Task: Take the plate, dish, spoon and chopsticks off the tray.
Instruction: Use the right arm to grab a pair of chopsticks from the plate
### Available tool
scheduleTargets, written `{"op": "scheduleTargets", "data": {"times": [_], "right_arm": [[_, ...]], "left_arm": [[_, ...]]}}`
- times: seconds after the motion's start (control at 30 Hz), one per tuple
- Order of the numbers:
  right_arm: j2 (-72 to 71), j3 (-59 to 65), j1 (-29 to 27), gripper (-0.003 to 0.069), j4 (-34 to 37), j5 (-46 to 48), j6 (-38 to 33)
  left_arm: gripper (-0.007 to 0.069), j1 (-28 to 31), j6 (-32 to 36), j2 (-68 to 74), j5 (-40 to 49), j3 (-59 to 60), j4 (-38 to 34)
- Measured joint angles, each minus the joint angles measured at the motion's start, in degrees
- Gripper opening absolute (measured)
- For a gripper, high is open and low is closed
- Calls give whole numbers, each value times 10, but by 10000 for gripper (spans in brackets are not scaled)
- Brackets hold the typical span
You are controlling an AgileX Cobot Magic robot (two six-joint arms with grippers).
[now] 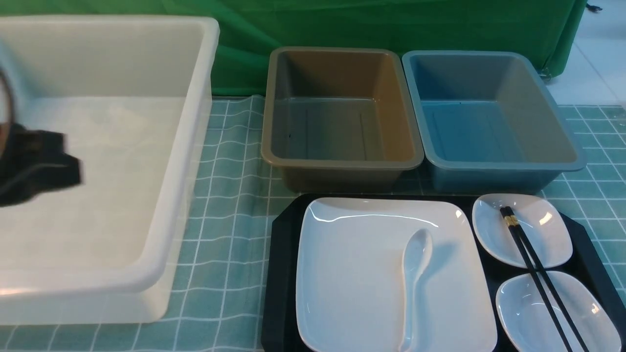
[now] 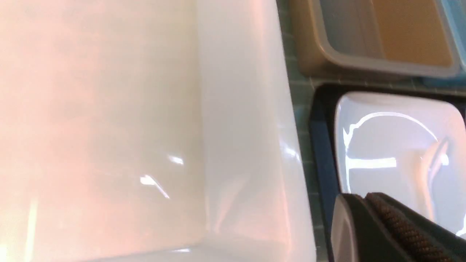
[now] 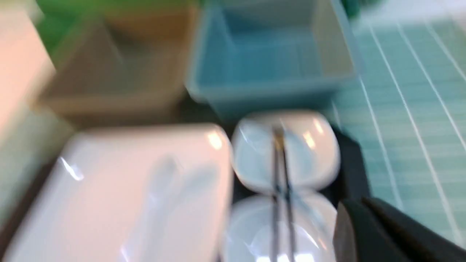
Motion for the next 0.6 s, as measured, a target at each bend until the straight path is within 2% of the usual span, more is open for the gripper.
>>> {"op": "scheduleTargets", "data": {"times": [0.1,0.13,0.23,0.33,0.5,0.53,0.6], "right_arm": [[162,-96,0,17,-1,118,-58],[170,-101,0,17,0,122,-61],[317,-183,0,17,39,162,-105],[424,-247,0,17,57,159,-116],[516,-303,0,31,59,134,-117],[537,-317,0,43,60,129,-117],[614,-351,0,118,59,124,-114]], "left_arm": [[4,-11,62,46,-1,-1,-72],[4,-13,65,48,-3,-1,-76],[1,-90,69,68,-19,-10,-68],[1,-208,17,86,-18,-16,2],[1,-335,-109,114,-8,-17,125],[1,-347,-125,120,-7,-17,137],[1,-376,-147,131,-7,-17,154]]}}
